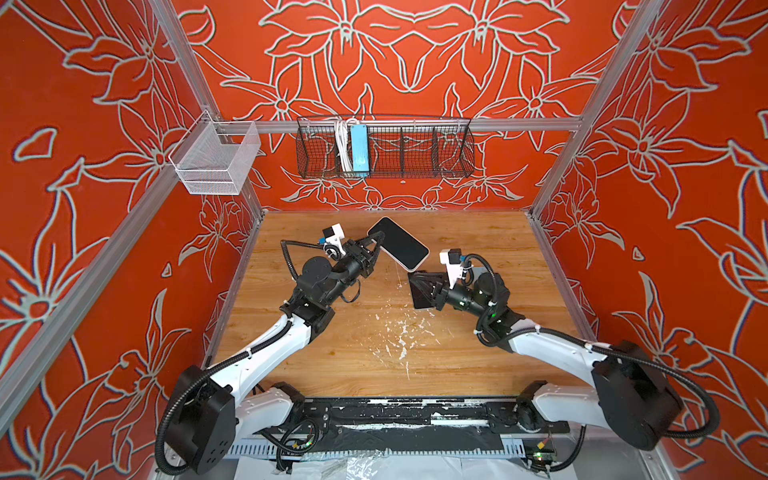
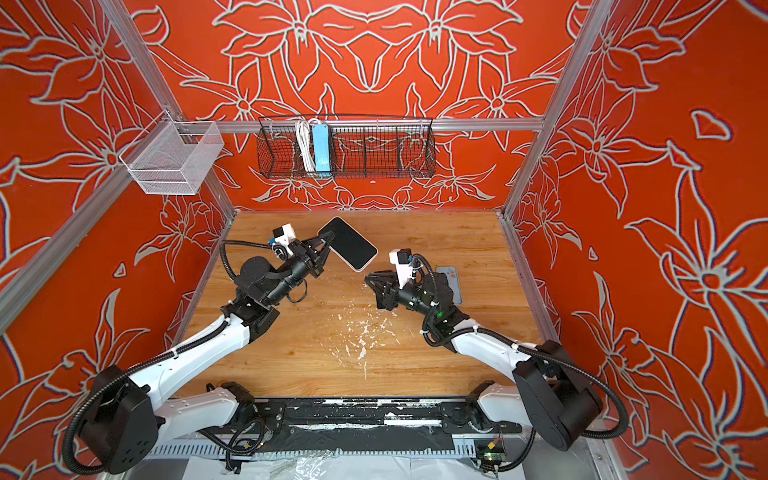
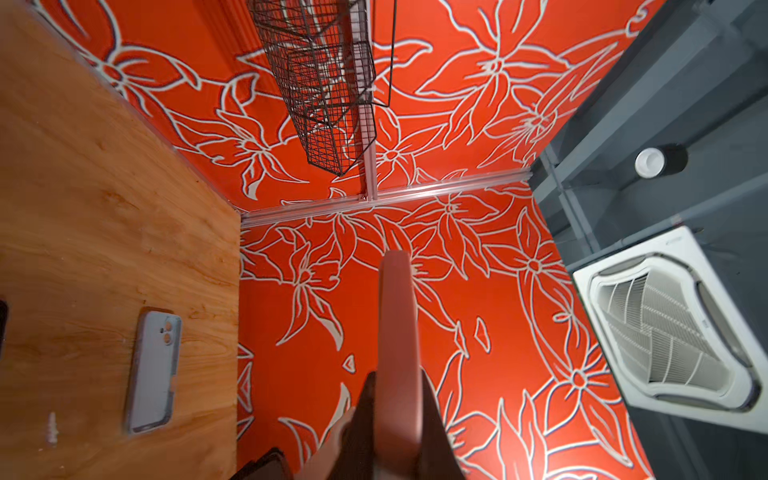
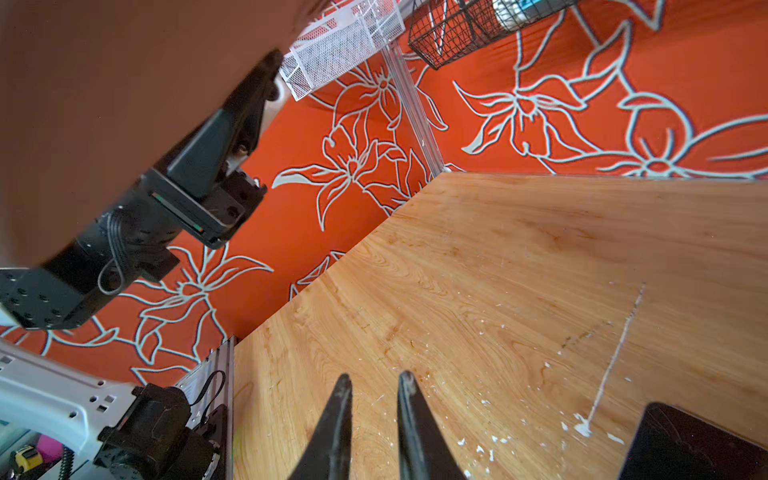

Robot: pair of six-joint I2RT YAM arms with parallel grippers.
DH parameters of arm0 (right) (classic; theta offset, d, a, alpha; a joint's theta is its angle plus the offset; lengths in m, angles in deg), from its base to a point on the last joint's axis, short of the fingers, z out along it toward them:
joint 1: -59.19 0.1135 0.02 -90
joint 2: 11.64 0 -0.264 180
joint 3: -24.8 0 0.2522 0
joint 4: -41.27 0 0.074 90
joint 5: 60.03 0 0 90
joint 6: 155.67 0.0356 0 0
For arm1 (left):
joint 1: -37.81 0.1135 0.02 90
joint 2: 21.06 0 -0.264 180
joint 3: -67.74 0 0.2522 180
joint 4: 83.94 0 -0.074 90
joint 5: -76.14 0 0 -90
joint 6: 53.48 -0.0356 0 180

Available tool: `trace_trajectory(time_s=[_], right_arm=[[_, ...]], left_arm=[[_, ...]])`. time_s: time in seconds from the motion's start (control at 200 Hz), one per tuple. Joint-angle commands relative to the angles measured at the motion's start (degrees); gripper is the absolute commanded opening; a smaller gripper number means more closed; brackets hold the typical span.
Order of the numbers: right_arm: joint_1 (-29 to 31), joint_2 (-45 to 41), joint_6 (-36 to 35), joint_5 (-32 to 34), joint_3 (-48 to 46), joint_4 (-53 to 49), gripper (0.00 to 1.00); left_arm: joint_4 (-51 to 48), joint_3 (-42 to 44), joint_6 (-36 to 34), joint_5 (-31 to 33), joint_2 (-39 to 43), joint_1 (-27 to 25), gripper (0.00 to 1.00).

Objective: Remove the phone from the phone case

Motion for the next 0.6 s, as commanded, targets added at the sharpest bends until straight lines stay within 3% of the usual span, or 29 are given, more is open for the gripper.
trace_trajectory(time_s=[0.0,0.215,0.33,0.485,0.546,0.596], right_arm=[[-0.98,-1.55,-2.11,-5.00,2.01,-8.41,0.22],[-1.78,-3.26,-7.87,-6.95,6.56,-20.11,0.22],[-1.90,-4.37,-11.94,-7.18,9.64,-27.43,0.26],[-1.98,-4.18,-17.75,-7.19,15.43,-37.91,0.34],[-2.03,-3.95,-19.52,-7.35,17.42,-40.53,0.40],[-2.01,-3.57,-21.06,-7.55,19.13,-42.76,0.45]], left_arm=[[-4.84,-4.83,-11.96,-6.43,3.26,2.21,0.00],[-10.93,-12.44,-18.69,-27.31,-0.80,12.29,0.00],[-21.10,-19.34,-30.34,-36.65,-3.78,14.32,0.00],[-33.77,-27.08,-46.55,-42.32,-6.80,14.76,0.00],[-36.78,-29.27,-52.84,-46.12,-8.27,14.77,0.00],[-40.99,-31.31,-57.51,-45.76,-9.24,14.77,0.00]])
